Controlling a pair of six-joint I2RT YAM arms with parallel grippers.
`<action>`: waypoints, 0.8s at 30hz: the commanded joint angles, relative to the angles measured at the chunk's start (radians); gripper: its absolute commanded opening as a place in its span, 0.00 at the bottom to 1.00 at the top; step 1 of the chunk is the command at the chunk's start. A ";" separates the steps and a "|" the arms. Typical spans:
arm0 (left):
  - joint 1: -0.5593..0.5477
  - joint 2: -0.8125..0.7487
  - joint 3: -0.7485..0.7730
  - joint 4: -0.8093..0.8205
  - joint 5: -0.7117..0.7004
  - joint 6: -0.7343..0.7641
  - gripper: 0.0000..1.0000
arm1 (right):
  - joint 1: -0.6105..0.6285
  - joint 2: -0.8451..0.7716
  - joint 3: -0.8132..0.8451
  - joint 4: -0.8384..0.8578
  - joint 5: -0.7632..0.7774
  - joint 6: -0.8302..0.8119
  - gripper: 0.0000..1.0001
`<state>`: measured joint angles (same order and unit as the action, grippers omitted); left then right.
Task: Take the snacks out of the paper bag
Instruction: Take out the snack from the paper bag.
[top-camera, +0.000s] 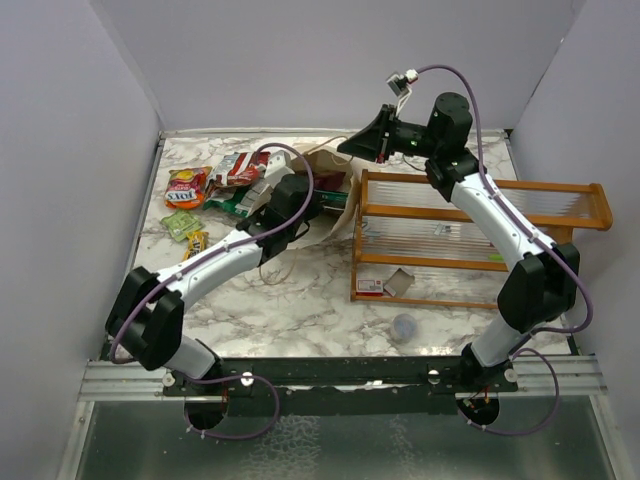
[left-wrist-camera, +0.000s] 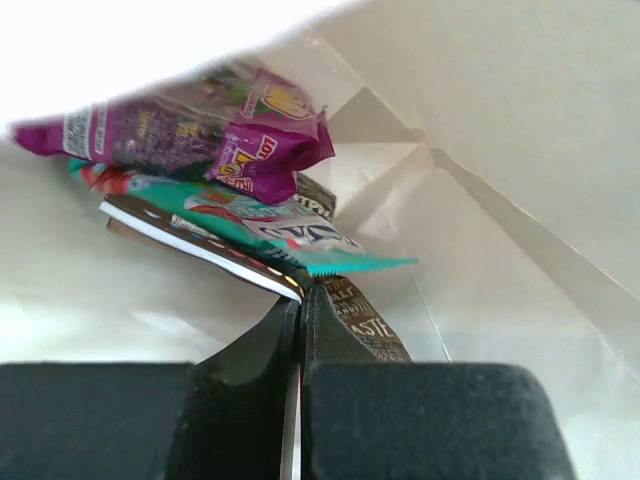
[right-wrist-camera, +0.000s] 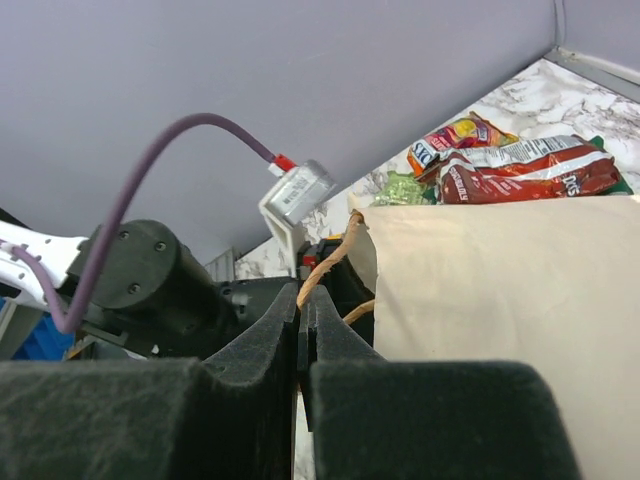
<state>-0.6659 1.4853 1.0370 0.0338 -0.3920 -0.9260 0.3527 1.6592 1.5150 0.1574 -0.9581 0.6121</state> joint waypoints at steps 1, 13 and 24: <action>0.003 -0.097 -0.010 0.009 0.075 0.089 0.00 | -0.002 -0.034 0.004 0.004 0.046 -0.020 0.01; 0.006 -0.241 0.064 -0.069 0.087 0.220 0.00 | -0.001 -0.034 0.001 -0.025 0.105 -0.055 0.01; 0.009 -0.125 0.432 -0.208 0.119 0.326 0.00 | -0.001 0.003 0.068 -0.041 0.113 -0.052 0.01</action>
<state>-0.6617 1.3308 1.3388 -0.1635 -0.3092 -0.6659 0.3531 1.6550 1.5211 0.1268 -0.8871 0.5785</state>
